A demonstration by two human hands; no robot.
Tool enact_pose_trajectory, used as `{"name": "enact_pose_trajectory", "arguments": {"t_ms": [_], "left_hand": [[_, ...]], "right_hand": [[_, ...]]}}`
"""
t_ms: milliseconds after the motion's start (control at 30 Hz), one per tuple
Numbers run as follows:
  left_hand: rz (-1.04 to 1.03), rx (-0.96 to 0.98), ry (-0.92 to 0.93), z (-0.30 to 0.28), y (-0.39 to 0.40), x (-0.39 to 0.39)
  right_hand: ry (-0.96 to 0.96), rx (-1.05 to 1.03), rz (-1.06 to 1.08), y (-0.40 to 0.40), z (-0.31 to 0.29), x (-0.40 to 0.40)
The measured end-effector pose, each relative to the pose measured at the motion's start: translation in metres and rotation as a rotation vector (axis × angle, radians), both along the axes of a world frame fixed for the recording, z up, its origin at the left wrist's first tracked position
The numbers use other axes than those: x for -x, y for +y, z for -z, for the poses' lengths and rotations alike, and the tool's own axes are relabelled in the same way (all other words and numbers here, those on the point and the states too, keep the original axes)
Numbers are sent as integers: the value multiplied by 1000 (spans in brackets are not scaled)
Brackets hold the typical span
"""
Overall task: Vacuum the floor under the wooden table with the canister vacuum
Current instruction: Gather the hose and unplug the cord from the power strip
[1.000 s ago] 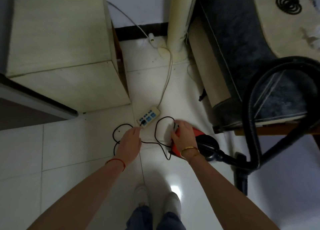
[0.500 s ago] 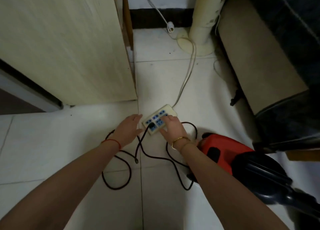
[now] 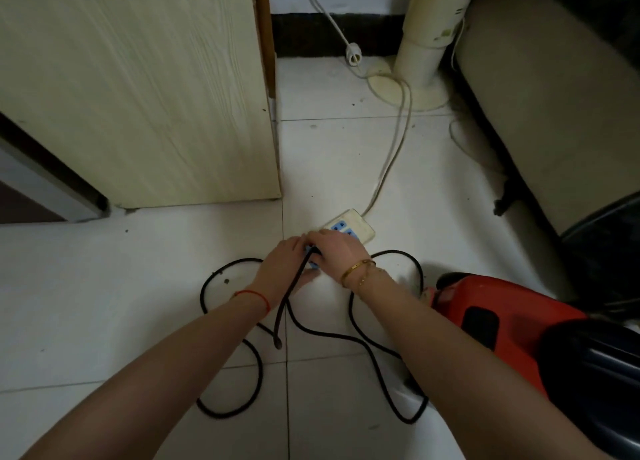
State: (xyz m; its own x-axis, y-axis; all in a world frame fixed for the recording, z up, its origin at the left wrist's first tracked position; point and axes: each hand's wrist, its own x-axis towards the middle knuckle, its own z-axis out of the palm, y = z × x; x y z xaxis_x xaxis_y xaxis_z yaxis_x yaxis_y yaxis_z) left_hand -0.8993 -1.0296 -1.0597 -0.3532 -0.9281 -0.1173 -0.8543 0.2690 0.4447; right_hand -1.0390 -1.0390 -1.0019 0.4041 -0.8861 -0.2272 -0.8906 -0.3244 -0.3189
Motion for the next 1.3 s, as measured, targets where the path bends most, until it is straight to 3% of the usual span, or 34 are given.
{"name": "enact_pose_trajectory", "arguments": {"t_ms": [133, 267, 567, 1100, 1200, 1300], "left_hand": [[-33, -36, 69, 7, 0, -1], [-48, -53, 83, 10, 1, -2], [-51, -75, 64, 14, -2, -4], [-49, -73, 145, 12, -2, -7], [-55, -106, 135, 8, -1, -7], [-94, -191, 118, 2, 3, -6]], "right_hand": [[199, 14, -72, -4, 2, -6], [241, 2, -115, -3, 3, -8], [236, -44, -138, -2, 0, -5], [169, 67, -63, 3, 15, -7], [-86, 170, 99, -9, -10, -7], [-6, 301, 60, -37, -54, 2]]}}
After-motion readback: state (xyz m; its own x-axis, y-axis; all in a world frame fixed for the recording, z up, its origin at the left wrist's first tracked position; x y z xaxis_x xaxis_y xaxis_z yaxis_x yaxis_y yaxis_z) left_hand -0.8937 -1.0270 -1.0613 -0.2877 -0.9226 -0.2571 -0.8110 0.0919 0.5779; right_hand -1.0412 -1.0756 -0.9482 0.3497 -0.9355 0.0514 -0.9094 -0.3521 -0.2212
